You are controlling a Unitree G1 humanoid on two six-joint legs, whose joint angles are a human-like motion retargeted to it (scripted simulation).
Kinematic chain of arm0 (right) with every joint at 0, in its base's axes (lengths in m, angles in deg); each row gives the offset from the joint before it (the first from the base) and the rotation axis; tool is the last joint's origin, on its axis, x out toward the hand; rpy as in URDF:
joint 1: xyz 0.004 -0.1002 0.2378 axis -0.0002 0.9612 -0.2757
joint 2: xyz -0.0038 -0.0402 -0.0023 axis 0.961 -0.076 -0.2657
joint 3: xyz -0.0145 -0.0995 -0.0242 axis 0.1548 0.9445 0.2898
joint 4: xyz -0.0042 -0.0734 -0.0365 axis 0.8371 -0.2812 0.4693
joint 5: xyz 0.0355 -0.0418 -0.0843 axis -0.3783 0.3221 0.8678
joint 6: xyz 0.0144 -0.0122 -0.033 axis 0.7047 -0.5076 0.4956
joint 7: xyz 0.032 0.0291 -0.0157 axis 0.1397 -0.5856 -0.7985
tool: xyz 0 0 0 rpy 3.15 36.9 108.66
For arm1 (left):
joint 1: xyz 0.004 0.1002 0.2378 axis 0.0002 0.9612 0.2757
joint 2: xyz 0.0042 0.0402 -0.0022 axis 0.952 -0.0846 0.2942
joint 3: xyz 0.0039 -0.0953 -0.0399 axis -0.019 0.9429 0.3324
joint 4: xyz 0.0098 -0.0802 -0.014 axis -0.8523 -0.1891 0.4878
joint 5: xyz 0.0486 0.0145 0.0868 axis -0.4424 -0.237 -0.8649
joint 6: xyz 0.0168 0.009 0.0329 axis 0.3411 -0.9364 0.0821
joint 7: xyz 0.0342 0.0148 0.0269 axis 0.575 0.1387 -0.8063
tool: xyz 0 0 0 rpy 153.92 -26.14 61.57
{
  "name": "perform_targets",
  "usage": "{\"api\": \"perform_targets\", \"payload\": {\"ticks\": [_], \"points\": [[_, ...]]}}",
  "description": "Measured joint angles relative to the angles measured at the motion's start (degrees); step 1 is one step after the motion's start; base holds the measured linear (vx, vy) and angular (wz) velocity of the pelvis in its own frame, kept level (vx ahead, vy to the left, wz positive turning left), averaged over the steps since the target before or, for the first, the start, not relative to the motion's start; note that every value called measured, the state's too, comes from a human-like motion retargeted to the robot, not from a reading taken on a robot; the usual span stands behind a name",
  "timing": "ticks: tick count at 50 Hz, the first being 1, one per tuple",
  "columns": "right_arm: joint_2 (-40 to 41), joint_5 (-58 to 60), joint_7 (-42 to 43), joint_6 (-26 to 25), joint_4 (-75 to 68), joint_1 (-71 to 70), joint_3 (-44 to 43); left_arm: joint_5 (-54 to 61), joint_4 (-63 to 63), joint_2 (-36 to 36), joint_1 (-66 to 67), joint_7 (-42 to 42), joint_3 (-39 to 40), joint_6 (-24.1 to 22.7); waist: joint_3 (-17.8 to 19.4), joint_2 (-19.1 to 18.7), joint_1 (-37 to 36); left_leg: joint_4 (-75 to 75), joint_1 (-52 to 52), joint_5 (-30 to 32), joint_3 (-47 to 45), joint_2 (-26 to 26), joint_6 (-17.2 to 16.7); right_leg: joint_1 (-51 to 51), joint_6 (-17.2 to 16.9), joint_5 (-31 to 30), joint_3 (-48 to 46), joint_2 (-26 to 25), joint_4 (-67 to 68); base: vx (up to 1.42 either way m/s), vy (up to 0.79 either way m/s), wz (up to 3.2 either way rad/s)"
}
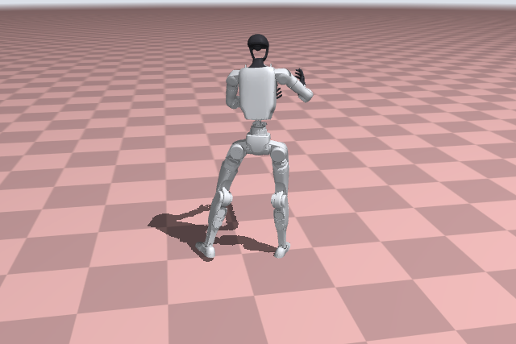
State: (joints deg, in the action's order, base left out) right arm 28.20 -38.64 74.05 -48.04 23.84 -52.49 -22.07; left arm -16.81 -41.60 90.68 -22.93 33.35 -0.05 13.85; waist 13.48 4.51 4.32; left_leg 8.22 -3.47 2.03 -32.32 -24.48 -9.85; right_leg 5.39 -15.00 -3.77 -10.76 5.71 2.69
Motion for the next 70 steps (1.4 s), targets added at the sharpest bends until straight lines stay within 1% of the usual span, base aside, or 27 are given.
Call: {"api": "perform_targets", "payload": {"ticks": [5, 10, 14, 18, 22, 25, 29, 33, 35, 38, 39, 40, 41, 42, 45, 48, 52, 55, 58, 61, 64, 67, 70], "points": [[-9.34, -1.16, 0.02, 2.40, -0.09, -9.00, -3.48, 4.58, 0.15, -3.64, -14.81, 0.62, -2.76, -2.86, -1.41, 0.29, 1.97, 4.89, 0.10, 3.46, 1.96, -1.81, 1.27, -1.47, 0.00, -0.28, 2.34, -1.31, -0.39, 0.10, -0.17, -0.50], [-16.21, -0.36, -0.52, 2.78, -1.83, -18.68, -3.62, 9.34, -0.53, -6.37, -26.53, 0.96, -4.03, -5.84, -3.09, 1.00, 2.90, 8.26, 0.63, 5.23, 6.02, -0.36, 2.52, -2.49, 0.00, 0.61, 4.23, 0.80, 0.63, 0.13, 0.04, -0.22], [-18.74, -0.72, -1.93, 2.10, -4.02, -24.96, -2.10, 11.92, -1.96, -7.57, -32.64, 0.85, -4.41, -7.20, -4.00, 1.55, 3.06, 9.41, 0.81, 5.14, 8.70, 1.38, 3.12, -2.88, 0.00, 1.41, 4.89, 2.71, 1.74, 0.09, 0.09, -0.01], [-18.05, -0.35, -2.06, 2.02, -5.26, -26.94, -0.98, 11.85, -3.36, -8.12, -34.61, 0.96, -4.54, -7.38, -4.32, 1.48, 2.63, 9.53, 0.50, 3.28, 8.77, 1.84, 3.40, -3.08, 0.00, 1.73, 4.61, 3.32, 2.32, 0.05, 0.08, 0.12], [-13.79, 2.64, -0.52, 2.12, -5.03, -24.53, -1.34, 8.65, -3.69, -7.58, -31.70, 0.77, -3.67, -6.00, -3.66, 1.16, 2.46, 7.54, -0.56, 0.07, 5.76, 2.37, 3.73, -2.74, 0.00, 2.05, 3.26, 4.01, 3.22, 0.00, 0.12, 0.35], [-7.80, 5.88, 0.88, 1.42, -3.86, -19.11, -2.99, 5.10, -2.42, -5.80, -25.00, 0.39, -2.65, -4.16, -3.15, 1.21, 2.35, 4.60, -1.62, -2.68, 2.49, 3.62, 4.03, -2.00, 0.00, 2.29, 1.83, 5.20, 4.22, -0.03, 0.20, 0.51], [2.88, 8.68, 1.92, -0.17, -3.13, -9.01, -5.06, 1.46, -0.31, -2.22, -11.06, -0.08, -0.87, -1.70, -2.49, 1.34, 1.00, 0.17, -1.96, -5.97, -0.19, 6.44, 4.21, -0.62, 0.00, 2.12, -0.65, 7.77, 5.50, -0.04, 0.29, 0.65], [13.50, 10.84, 1.82, -2.25, -4.20, 1.36, -5.45, -0.10, 0.68, 2.15, 4.80, -0.72, 1.34, 0.37, -1.49, 1.19, -2.83, -2.98, -0.60, -8.01, 0.60, 9.72, 4.16, 0.16, 0.00, 0.97, -3.71, 11.10, 5.84, -0.04, 0.36, 0.80], [17.85, 11.92, 1.32, -3.47, -5.15, 5.88, -4.74, -0.52, 1.02, 5.22, 12.36, -1.50, 2.73, 1.36, -0.82, 0.94, -5.80, -3.94, 0.52, -8.44, 2.02, 11.36, 3.94, 0.10, 0.00, -0.06, -5.36, 12.86, 5.49, -0.02, 0.37, 0.89], [22.49, 13.28, 0.07, -5.25, -6.22, 10.90, -1.98, -1.06, 1.72, 11.68, 22.16, -3.16, 5.64, 2.55, 0.35, 0.14, -11.37, -4.95, 2.29, -8.36, 4.80, 13.68, 3.26, -0.57, 0.00, -2.07, -7.92, 15.30, 4.62, -0.01, 0.35, 0.94], [22.88, 19.66, 1.21, -6.83, -6.56, 11.49, 0.19, -1.46, 2.07, 14.24, 25.12, -3.66, 7.12, 2.75, 0.66, -0.24, -13.32, -5.25, 2.86, -8.22, 5.79, 14.34, 2.96, -0.85, 0.00, -2.77, -8.81, 15.98, 4.37, 0.00, 0.33, 0.97], [22.81, 29.01, 3.14, -8.92, -6.94, 11.67, 2.89, -1.98, 2.47, 16.93, 28.06, -4.10, 8.81, 2.90, 0.93, -0.64, -15.25, -5.55, 3.44, -8.04, 6.79, 14.97, 2.63, -1.13, 0.00, -3.48, -9.71, 16.61, 4.15, 0.00, 0.32, 1.02], [24.96, 20.79, 0.51, -7.86, -6.03, 12.89, 3.49, -1.66, 2.75, 19.70, 30.37, -4.88, 10.50, 3.17, 1.24, -1.18, -17.03, -5.89, 3.87, -7.80, 7.88, 15.64, 2.35, -1.63, 0.07, -4.19, -10.75, 17.25, 3.98, 0.01, 0.31, 1.05], [26.62, 15.37, -1.46, -7.20, -5.31, 13.64, 4.42, -1.43, 2.97, 22.43, 32.52, -5.59, 12.26, 3.34, 1.50, -1.78, -18.83, -6.21, 4.28, -7.56, 8.95, 16.24, 2.04, -2.10, 0.15, -4.87, -11.80, 17.83, 3.88, 0.02, 0.29, 1.07], [28.51, 17.91, -3.34, -8.98, -3.99, 11.93, 8.87, -1.34, 3.35, 29.99, 37.66, -7.17, 18.65, 3.54, 1.77, -4.07, -23.80, -6.97, 5.29, -6.94, 12.07, 17.50, 1.09, -3.44, 0.55, -6.65, -14.97, 19.07, 4.28, 0.02, 0.26, 1.04], [31.14, 17.07, -3.50, -8.08, -3.17, 7.55, 11.77, 0.13, 3.61, 36.73, 40.84, -9.00, 25.49, 3.20, 1.48, -6.91, -27.34, -7.58, 5.75, -6.42, 15.08, 18.21, 0.00, -5.07, 0.89, -8.32, -18.31, 19.73, 5.12, 0.04, 0.21, 1.01], [34.65, 17.20, -3.25, -8.09, -3.23, 0.22, 12.92, 2.43, 4.37, 44.90, 43.20, -11.09, 32.91, 3.46, 0.45, -10.42, -30.40, -8.05, 5.90, -5.84, 18.62, 18.63, -1.12, -7.16, 1.12, -10.49, -21.57, 20.05, 6.35, 0.04, 0.15, 0.88], [37.16, 16.46, -2.34, -7.82, -3.49, -4.71, 12.92, 2.82, 5.19, 50.55, 43.80, -12.23, 36.45, 3.73, -0.52, -12.21, -31.80, -8.26, 5.87, -5.37, 20.66, 18.69, -1.76, -8.23, 1.25, -11.94, -22.55, 20.00, 7.09, 0.03, 0.08, 0.66], [39.35, 15.11, -1.53, -7.41, -3.84, -8.56, 12.82, 0.77, 5.68, 55.17, 43.50, -13.07, 38.30, 3.94, -1.32, -13.02, -32.34, -8.40, 5.87, -4.94, 21.96, 18.58, -2.21, -8.60, 1.37, -12.72, -22.50, 19.86, 7.87, 0.01, 0.02, 0.42], [41.26, 13.90, -1.22, -7.03, -4.44, -11.08, 12.81, -3.02, 5.38, 58.22, 42.51, -13.62, 38.41, 4.11, -1.71, -13.06, -31.95, -8.48, 5.90, -4.61, 22.53, 18.32, -2.48, -8.51, 1.50, -12.52, -22.27, 19.69, 8.63, -0.01, -0.02, 0.12], [42.84, 12.97, -1.25, -6.74, -5.32, -12.23, 13.26, -7.34, 4.26, 59.22, 40.93, -13.39, 36.44, 4.07, -1.44, -12.51, -30.65, -8.51, 5.95, -4.39, 22.36, 17.98, -2.59, -8.20, 1.66, -11.14, -22.35, 19.55, 9.23, -0.04, -0.09, -0.07], [43.71, 11.81, -1.45, -6.49, -6.30, -11.76, 14.43, -10.88, 2.67, 57.81, 38.39, -12.00, 31.82, 3.67, -0.57, -11.48, -28.77, -8.43, 6.04, -4.29, 21.45, 17.62, -2.54, -7.81, 1.84, -8.61, -22.74, 19.43, 9.41, -0.08, -0.14, -0.31], [43.37, 9.99, -1.97, -6.52, -7.04, -9.30, 16.16, -12.52, 1.15, 53.92, 35.03, -9.71, 25.07, 3.20, 0.45, -10.04, -26.73, -8.21, 6.20, -4.34, 19.78, 17.23, -2.24, -7.32, 1.85, -5.34, -23.09, 19.19, 8.83, -0.10, -0.20, -0.54]]}}
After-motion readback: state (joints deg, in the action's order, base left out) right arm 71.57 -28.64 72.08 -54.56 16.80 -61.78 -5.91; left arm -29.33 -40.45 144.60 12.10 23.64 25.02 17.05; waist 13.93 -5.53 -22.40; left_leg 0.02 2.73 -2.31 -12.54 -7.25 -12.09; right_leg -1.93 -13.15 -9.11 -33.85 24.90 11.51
